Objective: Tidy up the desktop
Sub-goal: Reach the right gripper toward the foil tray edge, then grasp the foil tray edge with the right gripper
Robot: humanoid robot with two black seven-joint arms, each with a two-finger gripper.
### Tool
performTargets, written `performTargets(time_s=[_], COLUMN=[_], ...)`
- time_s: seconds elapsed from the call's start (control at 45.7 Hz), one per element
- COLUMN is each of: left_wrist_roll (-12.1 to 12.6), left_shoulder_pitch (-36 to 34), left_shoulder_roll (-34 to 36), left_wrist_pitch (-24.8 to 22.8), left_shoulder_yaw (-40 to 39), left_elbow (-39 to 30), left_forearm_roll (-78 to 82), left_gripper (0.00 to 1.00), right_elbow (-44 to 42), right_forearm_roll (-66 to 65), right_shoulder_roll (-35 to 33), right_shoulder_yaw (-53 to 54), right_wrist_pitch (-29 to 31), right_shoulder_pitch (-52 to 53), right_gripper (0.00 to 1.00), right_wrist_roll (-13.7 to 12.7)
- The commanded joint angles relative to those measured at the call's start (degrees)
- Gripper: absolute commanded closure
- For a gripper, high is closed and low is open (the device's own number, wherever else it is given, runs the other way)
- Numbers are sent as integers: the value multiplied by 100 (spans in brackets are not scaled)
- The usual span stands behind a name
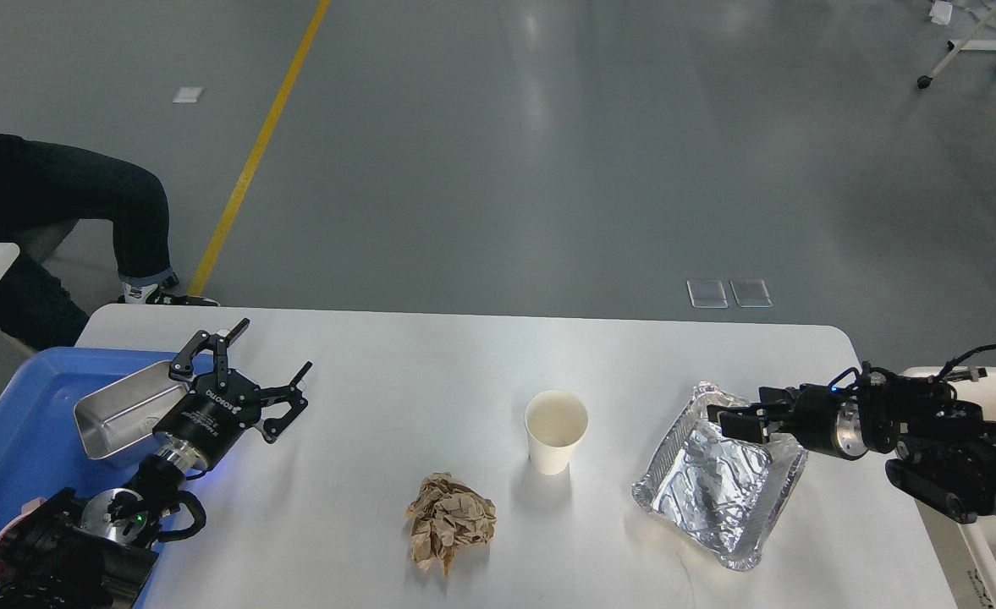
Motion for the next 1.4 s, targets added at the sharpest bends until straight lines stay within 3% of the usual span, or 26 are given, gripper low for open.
performTargets(time_s=[0.0, 0.787, 1.116, 1.378], left_wrist_roll=[1, 9, 1, 1], left_shoulder_pitch=[0, 35, 62, 114], left_shoulder_roll=[9, 9, 35, 62], left_wrist_pitch=[1, 1, 1, 1], left_shoulder_yaw=[0, 0, 0, 0], left_elbow=[0, 0, 0, 0], left_forearm_roll=[0, 9, 0, 0], left_gripper=[2, 2, 2, 2], right_elbow=[-3, -415, -1145, -1172], right_forearm_roll=[3, -6, 3, 3], right_shoulder_roll=[2, 213, 653, 697], right_shoulder_yaw=[-12, -108, -363, -407], right_wrist_pitch=[-11, -20, -55, -46], right_shoulder_pitch=[10, 2, -51, -130], right_gripper=[0, 0, 0, 2], right_wrist_roll=[14, 58, 224, 286])
